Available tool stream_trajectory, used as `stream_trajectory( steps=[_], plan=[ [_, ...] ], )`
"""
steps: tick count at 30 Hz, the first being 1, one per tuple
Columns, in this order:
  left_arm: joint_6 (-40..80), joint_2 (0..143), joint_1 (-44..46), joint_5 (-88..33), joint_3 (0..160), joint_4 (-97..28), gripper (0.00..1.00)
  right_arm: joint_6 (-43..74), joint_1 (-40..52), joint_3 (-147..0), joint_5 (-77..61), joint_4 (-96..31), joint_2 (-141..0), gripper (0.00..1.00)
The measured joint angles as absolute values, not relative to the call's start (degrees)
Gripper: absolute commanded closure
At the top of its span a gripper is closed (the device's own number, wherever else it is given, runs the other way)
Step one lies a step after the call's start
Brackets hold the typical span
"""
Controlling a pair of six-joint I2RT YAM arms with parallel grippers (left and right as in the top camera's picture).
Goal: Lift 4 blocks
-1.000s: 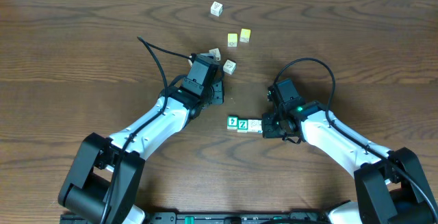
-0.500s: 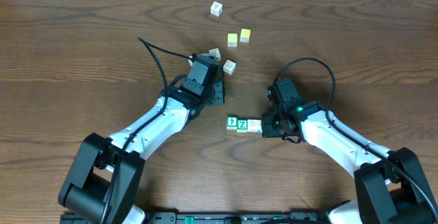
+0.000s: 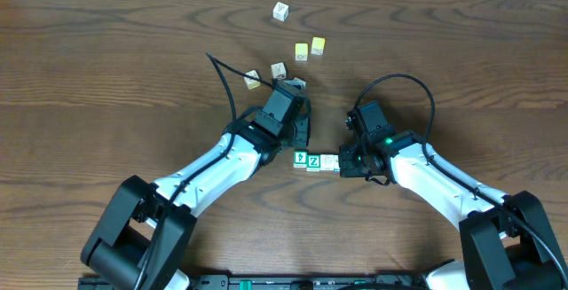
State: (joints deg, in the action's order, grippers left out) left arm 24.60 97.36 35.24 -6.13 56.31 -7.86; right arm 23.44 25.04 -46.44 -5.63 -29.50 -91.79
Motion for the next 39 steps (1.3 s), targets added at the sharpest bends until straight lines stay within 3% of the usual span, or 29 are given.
stream_trajectory(
  steps=[39],
  plan=[
    [30.22, 100.51, 35.27, -7.88, 56.31, -14.39, 0.93, 23.44, 25.04, -46.44, -5.65, -29.43, -91.79, 0.99]
  ],
)
